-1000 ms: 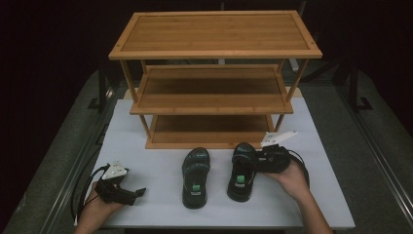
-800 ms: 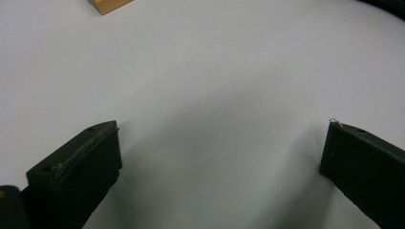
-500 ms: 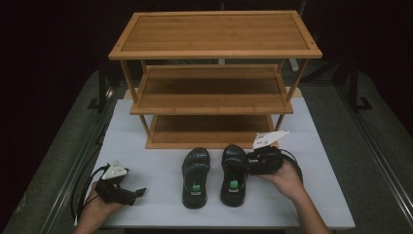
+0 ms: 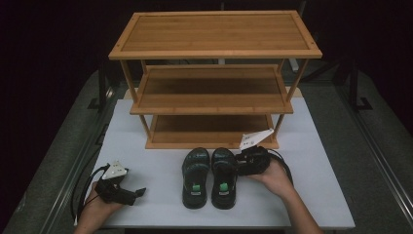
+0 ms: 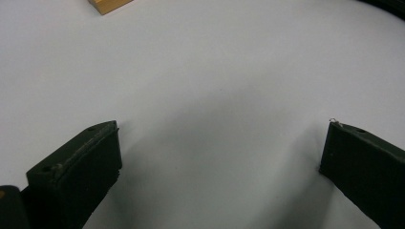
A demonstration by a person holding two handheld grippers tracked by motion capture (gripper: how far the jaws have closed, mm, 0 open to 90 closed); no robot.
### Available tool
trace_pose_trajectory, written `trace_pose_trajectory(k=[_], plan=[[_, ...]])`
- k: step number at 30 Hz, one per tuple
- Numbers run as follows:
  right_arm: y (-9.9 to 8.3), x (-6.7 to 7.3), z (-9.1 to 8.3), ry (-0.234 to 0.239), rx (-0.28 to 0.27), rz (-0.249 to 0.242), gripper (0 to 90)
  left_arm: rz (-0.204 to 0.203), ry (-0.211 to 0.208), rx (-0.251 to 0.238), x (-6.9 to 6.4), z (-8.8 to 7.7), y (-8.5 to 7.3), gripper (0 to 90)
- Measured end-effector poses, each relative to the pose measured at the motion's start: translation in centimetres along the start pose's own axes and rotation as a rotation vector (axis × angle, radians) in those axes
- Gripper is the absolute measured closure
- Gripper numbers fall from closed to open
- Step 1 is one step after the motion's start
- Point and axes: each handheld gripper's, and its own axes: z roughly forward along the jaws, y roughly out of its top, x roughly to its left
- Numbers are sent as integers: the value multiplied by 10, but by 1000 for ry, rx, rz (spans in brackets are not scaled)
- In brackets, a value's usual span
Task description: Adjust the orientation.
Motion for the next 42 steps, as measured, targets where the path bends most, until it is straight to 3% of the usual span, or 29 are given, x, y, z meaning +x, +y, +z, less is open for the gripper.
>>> trace_pose_trajectory(k=[7, 10, 13, 21, 22, 25, 26, 29, 32, 34, 42], plan=[[-1, 2, 3, -20, -8, 0, 657, -1, -1, 1, 0, 0, 0, 0], [-2, 5, 1, -30, -26, 12, 583, 0, -1, 1, 0, 0, 0, 0], [-2, 9, -8, -64, -60, 24, 505, 0, 0, 0, 0, 0, 0, 0], [-10, 12, -23, -106, -79, 38, 471, 12, -5, -3, -1, -1, 2, 28], [-12, 11, -24, -110, -75, 43, 468, 19, -21, -12, -1, -1, 3, 72], [-14, 11, -24, -115, -75, 46, 461, 32, -46, -27, -7, -2, 10, 78], [-15, 10, -23, -113, -70, 50, 457, 50, -80, -48, -11, -3, 17, 156], [-15, 10, -23, -114, -68, 48, 454, 53, -112, -75, -15, -4, 25, 177], [-15, 10, -22, -111, -70, 48, 455, 58, -177, -120, -22, -4, 41, 231], [-14, 10, -23, -109, -74, 51, 458, 75, -217, -142, -27, -3, 57, 234], [-14, 11, -23, -102, -77, 50, 461, 142, -283, -168, -44, 3, 96, 234]])
